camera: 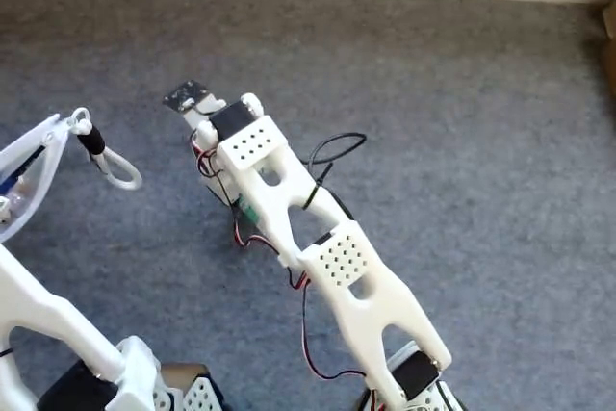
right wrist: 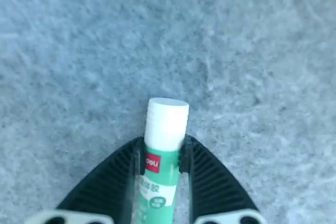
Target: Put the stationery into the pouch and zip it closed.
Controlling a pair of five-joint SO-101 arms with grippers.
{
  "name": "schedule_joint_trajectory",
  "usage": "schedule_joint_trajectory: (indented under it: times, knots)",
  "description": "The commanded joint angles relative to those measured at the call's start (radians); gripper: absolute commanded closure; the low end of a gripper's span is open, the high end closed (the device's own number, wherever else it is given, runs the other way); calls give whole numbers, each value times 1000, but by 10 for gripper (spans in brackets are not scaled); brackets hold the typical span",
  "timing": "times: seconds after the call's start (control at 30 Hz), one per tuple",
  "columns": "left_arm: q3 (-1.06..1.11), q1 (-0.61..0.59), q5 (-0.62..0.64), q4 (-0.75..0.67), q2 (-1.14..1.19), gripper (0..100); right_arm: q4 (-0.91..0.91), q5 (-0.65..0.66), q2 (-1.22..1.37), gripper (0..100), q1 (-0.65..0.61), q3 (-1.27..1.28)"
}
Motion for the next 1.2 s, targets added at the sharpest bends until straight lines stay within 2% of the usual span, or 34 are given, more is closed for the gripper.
schedule_joint_trajectory:
  times: [0.0,0.73,1.03,1.17]
  knots:
    - [-4,2,14,-3,7,993,21,11,-54,994,27,-7]
    - [-2,28,12,-15,7,993,24,5,-56,994,101,27]
    - [-2,28,11,-17,7,993,16,3,-329,995,88,412]
    - [-2,28,12,-17,7,993,-42,5,-363,995,79,529]
